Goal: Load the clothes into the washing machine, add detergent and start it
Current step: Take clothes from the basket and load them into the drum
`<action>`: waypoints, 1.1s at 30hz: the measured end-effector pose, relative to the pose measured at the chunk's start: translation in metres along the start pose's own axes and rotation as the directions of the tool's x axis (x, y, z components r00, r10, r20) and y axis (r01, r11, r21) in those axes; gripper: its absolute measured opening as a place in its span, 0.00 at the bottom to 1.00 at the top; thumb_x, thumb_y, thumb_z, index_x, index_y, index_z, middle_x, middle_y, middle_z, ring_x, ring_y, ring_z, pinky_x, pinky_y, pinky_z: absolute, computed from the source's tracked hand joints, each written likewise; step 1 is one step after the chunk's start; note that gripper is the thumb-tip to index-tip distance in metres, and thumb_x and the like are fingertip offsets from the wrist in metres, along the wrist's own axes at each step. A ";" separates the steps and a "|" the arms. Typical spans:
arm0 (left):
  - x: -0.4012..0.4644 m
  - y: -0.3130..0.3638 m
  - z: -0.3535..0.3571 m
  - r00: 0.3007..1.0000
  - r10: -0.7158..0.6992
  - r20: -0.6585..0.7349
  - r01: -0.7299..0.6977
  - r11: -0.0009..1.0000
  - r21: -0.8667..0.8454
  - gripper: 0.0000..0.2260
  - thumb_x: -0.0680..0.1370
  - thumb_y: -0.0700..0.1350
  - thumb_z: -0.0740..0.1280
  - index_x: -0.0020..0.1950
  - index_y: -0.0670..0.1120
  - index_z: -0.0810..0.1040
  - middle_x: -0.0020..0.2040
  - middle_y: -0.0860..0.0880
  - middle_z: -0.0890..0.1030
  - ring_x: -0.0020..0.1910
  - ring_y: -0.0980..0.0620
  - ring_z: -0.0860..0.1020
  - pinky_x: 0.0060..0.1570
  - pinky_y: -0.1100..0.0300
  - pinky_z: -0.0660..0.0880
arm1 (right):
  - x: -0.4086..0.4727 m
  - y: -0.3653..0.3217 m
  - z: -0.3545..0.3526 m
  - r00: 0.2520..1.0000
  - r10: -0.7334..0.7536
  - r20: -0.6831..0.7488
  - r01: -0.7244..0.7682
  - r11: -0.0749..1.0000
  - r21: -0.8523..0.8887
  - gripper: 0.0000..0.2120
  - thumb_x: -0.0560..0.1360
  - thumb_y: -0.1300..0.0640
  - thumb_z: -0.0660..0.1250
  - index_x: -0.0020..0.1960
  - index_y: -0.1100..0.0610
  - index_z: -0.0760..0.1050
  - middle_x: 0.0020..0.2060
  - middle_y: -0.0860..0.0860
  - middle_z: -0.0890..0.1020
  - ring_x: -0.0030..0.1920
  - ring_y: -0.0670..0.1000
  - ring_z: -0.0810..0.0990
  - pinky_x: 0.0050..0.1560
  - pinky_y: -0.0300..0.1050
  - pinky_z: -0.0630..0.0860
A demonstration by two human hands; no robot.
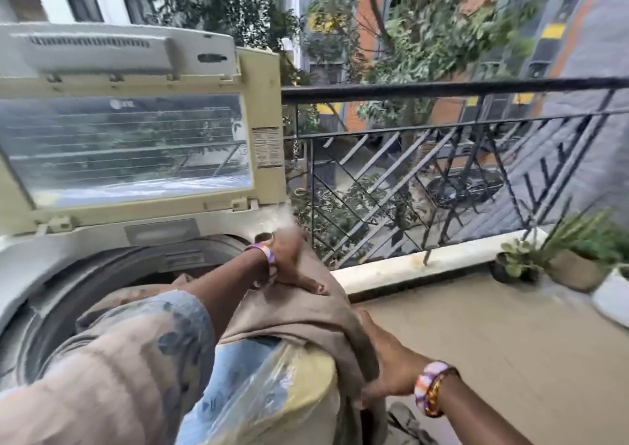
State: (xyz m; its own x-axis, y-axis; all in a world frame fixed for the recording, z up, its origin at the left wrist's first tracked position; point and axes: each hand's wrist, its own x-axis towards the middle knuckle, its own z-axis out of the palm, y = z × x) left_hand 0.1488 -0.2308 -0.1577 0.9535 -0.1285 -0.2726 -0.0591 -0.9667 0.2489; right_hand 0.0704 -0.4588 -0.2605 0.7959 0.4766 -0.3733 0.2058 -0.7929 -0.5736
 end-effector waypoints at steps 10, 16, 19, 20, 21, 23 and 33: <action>-0.041 -0.005 0.017 0.997 0.036 -0.067 -0.047 0.984 -0.171 0.49 0.57 0.70 0.71 0.69 0.43 0.64 0.65 0.44 0.74 0.63 0.45 0.74 0.65 0.55 0.69 | 0.015 -0.056 -0.009 0.927 0.037 -0.372 -0.080 0.992 -0.102 0.41 0.76 0.60 0.56 0.72 0.46 0.27 0.63 0.61 0.74 0.58 0.60 0.77 0.54 0.49 0.73; -0.067 -0.003 0.014 0.972 0.083 -0.220 -0.141 0.954 -0.264 0.27 0.57 0.58 0.73 0.50 0.46 0.77 0.48 0.45 0.82 0.49 0.46 0.79 0.45 0.59 0.72 | 0.028 -0.072 -0.027 0.659 0.025 -0.752 -0.016 1.000 0.019 0.37 0.74 0.63 0.59 0.76 0.45 0.45 0.54 0.54 0.80 0.50 0.58 0.80 0.41 0.46 0.72; -0.076 -0.012 -0.014 0.930 0.154 -0.334 -0.351 0.645 -0.679 0.20 0.53 0.53 0.69 0.43 0.48 0.78 0.37 0.52 0.83 0.35 0.61 0.80 0.40 0.63 0.77 | 0.037 -0.082 -0.027 0.560 -0.005 -0.828 0.302 0.933 0.198 0.45 0.65 0.64 0.71 0.74 0.44 0.52 0.55 0.52 0.76 0.52 0.56 0.78 0.48 0.54 0.78; -0.078 -0.018 -0.025 0.900 0.160 -0.405 -0.429 0.484 -0.763 0.19 0.54 0.49 0.70 0.43 0.45 0.78 0.35 0.53 0.83 0.33 0.63 0.79 0.38 0.65 0.77 | 0.040 -0.087 -0.030 0.553 -0.033 -0.832 0.378 0.900 0.216 0.49 0.61 0.59 0.75 0.74 0.43 0.51 0.57 0.52 0.74 0.55 0.56 0.77 0.52 0.55 0.77; -0.080 -0.025 -0.039 0.878 0.137 -0.459 -0.477 0.343 -0.809 0.17 0.55 0.45 0.72 0.42 0.42 0.78 0.33 0.52 0.83 0.32 0.62 0.79 0.36 0.66 0.77 | 0.043 -0.092 -0.033 0.560 -0.048 -0.827 0.400 0.890 0.219 0.52 0.59 0.51 0.77 0.73 0.43 0.49 0.60 0.53 0.73 0.58 0.55 0.76 0.56 0.55 0.76; -0.085 -0.042 -0.069 0.855 0.109 -0.506 -0.516 0.101 -0.850 0.14 0.58 0.38 0.73 0.41 0.41 0.78 0.33 0.49 0.83 0.33 0.58 0.81 0.34 0.65 0.79 | 0.047 -0.105 -0.037 0.647 -0.034 -0.762 0.296 0.932 0.209 0.53 0.57 0.39 0.74 0.73 0.41 0.46 0.67 0.50 0.71 0.64 0.54 0.73 0.62 0.55 0.72; -0.089 -0.196 -0.078 0.884 -0.236 -0.403 -0.461 -0.304 -0.834 0.30 0.52 0.46 0.81 0.52 0.43 0.77 0.43 0.45 0.84 0.44 0.49 0.82 0.50 0.56 0.79 | 0.088 -0.201 -0.089 0.607 -0.147 -0.781 0.252 0.968 0.014 0.06 0.66 0.64 0.68 0.43 0.59 0.77 0.36 0.59 0.82 0.39 0.61 0.79 0.32 0.43 0.66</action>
State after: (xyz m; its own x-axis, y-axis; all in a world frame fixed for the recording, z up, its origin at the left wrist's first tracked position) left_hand 0.0989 -0.0132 -0.1099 0.9762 0.2038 0.0741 -0.1748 0.5372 0.8251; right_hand 0.1499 -0.2910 -0.1131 0.8976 0.1100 0.4268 0.3921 -0.6417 -0.6591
